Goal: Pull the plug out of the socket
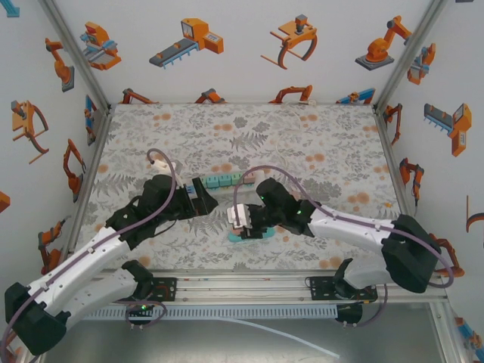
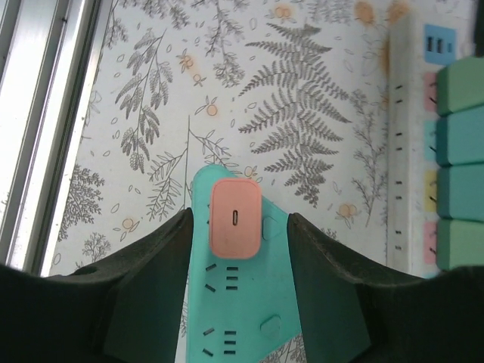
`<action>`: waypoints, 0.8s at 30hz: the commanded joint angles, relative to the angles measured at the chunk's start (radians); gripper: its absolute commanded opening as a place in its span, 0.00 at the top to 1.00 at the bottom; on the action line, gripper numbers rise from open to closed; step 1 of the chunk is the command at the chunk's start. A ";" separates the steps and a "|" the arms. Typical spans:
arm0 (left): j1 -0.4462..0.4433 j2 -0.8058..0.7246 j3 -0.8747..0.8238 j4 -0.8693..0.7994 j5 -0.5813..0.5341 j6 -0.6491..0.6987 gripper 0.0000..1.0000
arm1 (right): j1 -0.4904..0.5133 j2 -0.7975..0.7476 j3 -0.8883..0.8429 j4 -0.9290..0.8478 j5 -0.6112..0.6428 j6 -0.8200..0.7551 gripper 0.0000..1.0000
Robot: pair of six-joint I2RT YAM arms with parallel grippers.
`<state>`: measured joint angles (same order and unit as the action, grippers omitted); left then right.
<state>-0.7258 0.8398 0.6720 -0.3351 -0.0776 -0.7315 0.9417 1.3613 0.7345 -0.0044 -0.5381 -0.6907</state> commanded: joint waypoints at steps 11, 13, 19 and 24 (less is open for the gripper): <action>0.003 0.092 -0.005 0.007 0.052 -0.040 0.03 | 0.011 0.112 0.083 -0.081 -0.027 -0.202 0.74; 0.004 0.150 0.011 0.042 0.080 -0.034 0.03 | 0.009 0.106 0.086 -0.087 -0.050 -0.226 0.76; 0.007 0.416 0.040 0.222 0.265 -0.022 0.02 | 0.010 0.125 0.124 -0.147 -0.138 -0.308 0.77; 0.015 0.562 0.006 0.409 0.327 -0.040 0.15 | 0.009 0.136 0.144 -0.170 -0.134 -0.341 0.77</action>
<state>-0.7216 1.3674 0.6907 -0.0700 0.1741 -0.7589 0.9478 1.4887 0.8368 -0.1539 -0.6319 -0.9768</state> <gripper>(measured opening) 0.865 0.335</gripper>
